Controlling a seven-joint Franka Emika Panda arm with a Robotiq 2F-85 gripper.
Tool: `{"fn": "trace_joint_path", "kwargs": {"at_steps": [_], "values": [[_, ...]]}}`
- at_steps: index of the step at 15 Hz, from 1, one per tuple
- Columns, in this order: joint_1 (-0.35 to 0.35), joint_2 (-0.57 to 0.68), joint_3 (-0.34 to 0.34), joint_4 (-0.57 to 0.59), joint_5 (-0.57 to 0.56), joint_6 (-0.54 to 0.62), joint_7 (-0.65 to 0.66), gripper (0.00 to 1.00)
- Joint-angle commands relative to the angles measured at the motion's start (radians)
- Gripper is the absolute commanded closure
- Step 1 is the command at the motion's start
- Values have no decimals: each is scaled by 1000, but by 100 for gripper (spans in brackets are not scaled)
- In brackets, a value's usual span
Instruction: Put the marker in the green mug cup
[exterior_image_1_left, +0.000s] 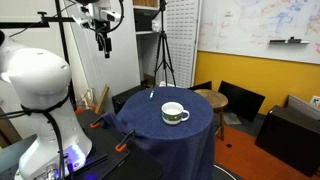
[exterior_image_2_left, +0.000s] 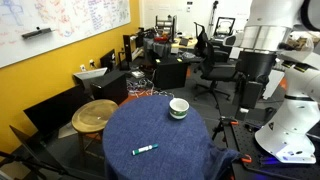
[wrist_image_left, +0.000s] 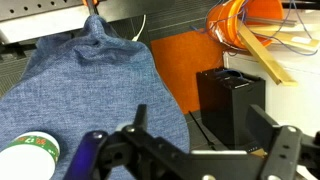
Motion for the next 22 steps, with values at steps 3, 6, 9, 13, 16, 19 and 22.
{"fn": "trace_joint_path", "kwargs": {"at_steps": [3, 6, 9, 13, 16, 19, 22], "values": [[-10, -1, 8, 3, 6, -5, -5, 0], [-10, -1, 8, 2, 5, -5, -5, 0], [-10, -1, 8, 2, 5, -5, -5, 0], [-22, 5, -4, 9, -49, -12, -55, 0], [-26, 19, -30, 10, -110, -13, -160, 0], [-25, 51, -58, 14, -179, -14, -274, 0], [-30, 95, -86, 12, -265, 12, -404, 0]]}}
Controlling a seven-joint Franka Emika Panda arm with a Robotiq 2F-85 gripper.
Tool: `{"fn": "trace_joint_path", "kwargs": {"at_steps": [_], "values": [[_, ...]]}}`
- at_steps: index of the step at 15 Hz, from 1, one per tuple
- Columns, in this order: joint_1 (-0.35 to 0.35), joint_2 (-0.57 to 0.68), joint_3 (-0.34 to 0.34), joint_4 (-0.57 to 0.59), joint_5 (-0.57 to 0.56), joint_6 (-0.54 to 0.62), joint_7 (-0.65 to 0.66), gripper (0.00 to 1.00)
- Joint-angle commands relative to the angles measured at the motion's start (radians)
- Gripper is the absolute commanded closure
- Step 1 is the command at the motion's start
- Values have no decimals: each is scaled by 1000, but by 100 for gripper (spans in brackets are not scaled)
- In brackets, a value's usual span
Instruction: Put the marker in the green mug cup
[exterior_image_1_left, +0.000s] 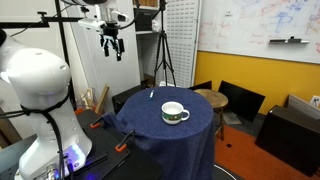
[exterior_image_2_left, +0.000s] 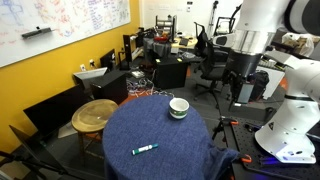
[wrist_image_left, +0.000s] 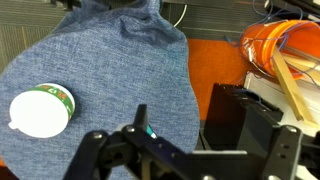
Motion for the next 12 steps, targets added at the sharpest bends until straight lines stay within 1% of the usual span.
{"fn": "trace_joint_path", "kwargs": {"at_steps": [1, 4, 6, 9, 12], "values": [[-11, 78, -39, 15, -100, 27, -157, 0], [-16, 137, -76, 25, -173, 94, -264, 0], [-10, 174, -103, 24, -197, 184, -334, 0], [4, 236, -131, 27, -195, 325, -413, 0], [17, 306, -138, 34, -187, 419, -459, 0]]}}
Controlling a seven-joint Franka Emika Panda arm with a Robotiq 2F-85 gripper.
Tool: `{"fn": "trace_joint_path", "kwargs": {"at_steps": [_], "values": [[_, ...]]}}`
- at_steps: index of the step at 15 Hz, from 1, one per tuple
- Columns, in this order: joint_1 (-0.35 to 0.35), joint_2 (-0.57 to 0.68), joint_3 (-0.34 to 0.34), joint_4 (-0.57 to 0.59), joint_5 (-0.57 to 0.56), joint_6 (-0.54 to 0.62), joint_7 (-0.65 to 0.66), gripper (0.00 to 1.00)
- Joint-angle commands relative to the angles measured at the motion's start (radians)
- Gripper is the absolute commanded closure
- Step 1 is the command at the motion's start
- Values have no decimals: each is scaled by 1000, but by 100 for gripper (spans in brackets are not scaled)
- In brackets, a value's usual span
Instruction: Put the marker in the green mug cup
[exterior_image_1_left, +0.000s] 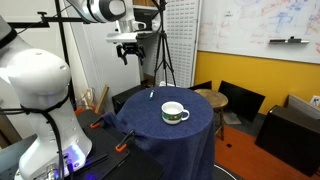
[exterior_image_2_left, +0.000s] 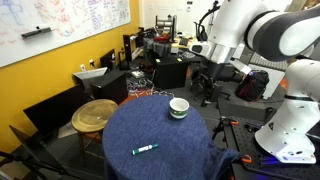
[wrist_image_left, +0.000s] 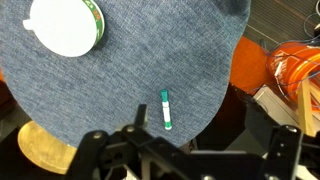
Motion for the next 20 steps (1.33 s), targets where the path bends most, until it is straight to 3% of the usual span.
{"fn": "trace_joint_path", "kwargs": {"at_steps": [1, 8, 9, 20], "values": [[22, 106, -13, 33, -3, 95, -53, 0], [32, 300, 3, 85, 5, 193, -70, 0], [22, 224, 9, 40, 3, 169, -47, 0], [21, 280, -12, 50, 36, 208, -85, 0]]}}
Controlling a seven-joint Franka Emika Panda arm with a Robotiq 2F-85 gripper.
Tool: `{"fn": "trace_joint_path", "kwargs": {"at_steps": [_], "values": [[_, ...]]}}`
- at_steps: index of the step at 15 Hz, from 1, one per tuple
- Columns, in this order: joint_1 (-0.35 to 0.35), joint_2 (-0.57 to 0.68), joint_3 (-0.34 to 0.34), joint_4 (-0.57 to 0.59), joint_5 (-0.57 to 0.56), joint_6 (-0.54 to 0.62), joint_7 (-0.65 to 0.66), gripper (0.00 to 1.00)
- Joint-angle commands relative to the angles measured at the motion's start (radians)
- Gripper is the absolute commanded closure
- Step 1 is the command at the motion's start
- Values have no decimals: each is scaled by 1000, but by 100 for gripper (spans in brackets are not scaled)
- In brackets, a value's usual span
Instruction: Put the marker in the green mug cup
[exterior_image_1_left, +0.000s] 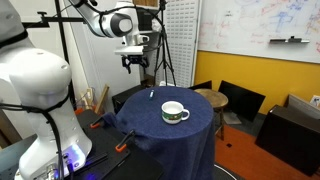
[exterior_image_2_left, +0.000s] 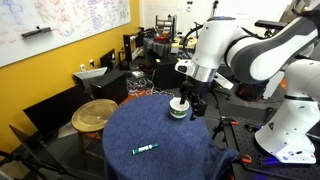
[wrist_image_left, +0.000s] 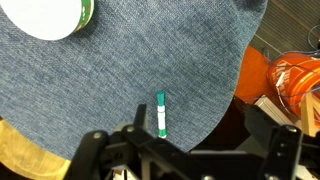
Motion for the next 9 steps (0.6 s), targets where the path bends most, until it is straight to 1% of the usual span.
{"fn": "trace_joint_path", "kwargs": {"at_steps": [1, 6, 9], "values": [[-8, 51, -17, 10, 34, 46, -42, 0], [-5, 165, -41, 55, 113, 110, -152, 0], [-17, 253, -33, 111, 188, 129, -247, 0]]}}
